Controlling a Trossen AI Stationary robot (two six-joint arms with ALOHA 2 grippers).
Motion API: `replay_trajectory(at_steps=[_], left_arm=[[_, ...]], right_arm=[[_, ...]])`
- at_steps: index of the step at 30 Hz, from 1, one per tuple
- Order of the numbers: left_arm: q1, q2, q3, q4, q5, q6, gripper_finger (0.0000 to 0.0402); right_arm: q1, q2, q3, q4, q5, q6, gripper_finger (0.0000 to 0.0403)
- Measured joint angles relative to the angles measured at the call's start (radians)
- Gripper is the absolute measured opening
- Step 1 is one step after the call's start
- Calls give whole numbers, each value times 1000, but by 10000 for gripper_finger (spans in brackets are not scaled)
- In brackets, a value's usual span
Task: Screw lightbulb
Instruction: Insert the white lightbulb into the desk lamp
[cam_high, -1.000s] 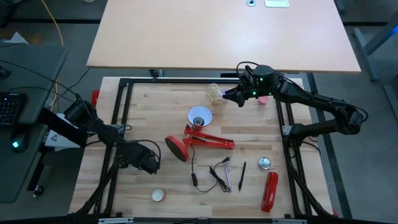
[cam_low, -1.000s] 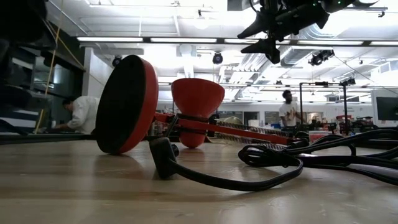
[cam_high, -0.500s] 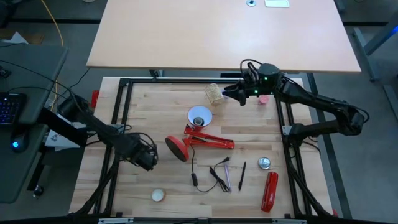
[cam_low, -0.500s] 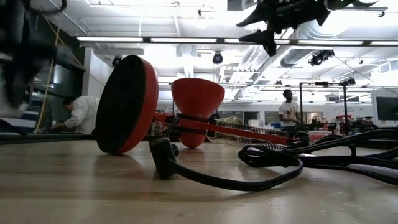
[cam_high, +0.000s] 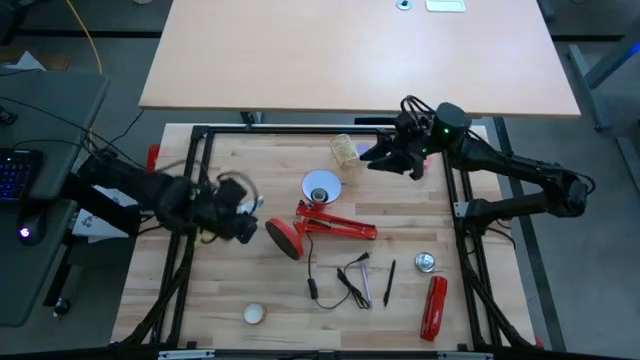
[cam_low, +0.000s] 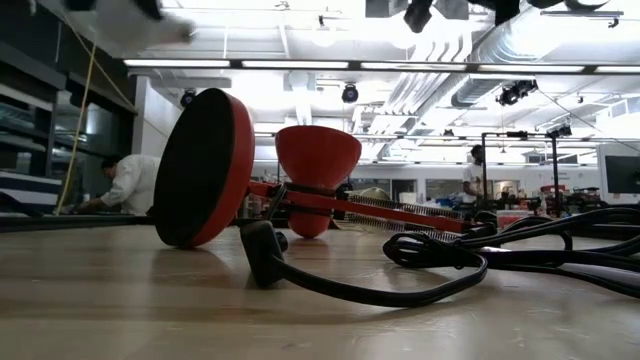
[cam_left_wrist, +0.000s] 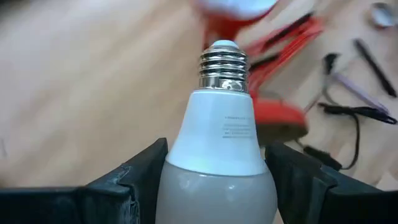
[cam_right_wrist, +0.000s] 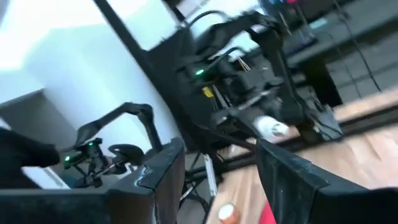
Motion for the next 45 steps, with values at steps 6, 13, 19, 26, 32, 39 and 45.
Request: replay_trajectory(at_steps=[6, 13, 19, 26, 32, 39, 45], left_arm=[[202, 2, 83, 300, -13, 553, 230], [354, 98, 182, 501, 154, 957, 230], [396, 261, 329, 430, 172, 1165, 230], [408, 363, 468, 410, 159, 1342, 230], [407, 405, 493, 410, 126, 1438, 230], [407, 449, 493, 429, 62, 1506, 230], [413, 469, 493, 457, 13, 1523, 230]], right_arm=[[102, 11, 0, 5, 222, -85, 189], [170, 61, 0, 41, 414, 8, 189], [212, 88, 0, 65, 527, 166, 189], [234, 89, 0, -1, 600, 188, 194], [234, 96, 0, -30, 662, 249, 211], [233, 96, 0, -53, 660, 293, 214], [235, 108, 0, -145, 684, 329, 214]])
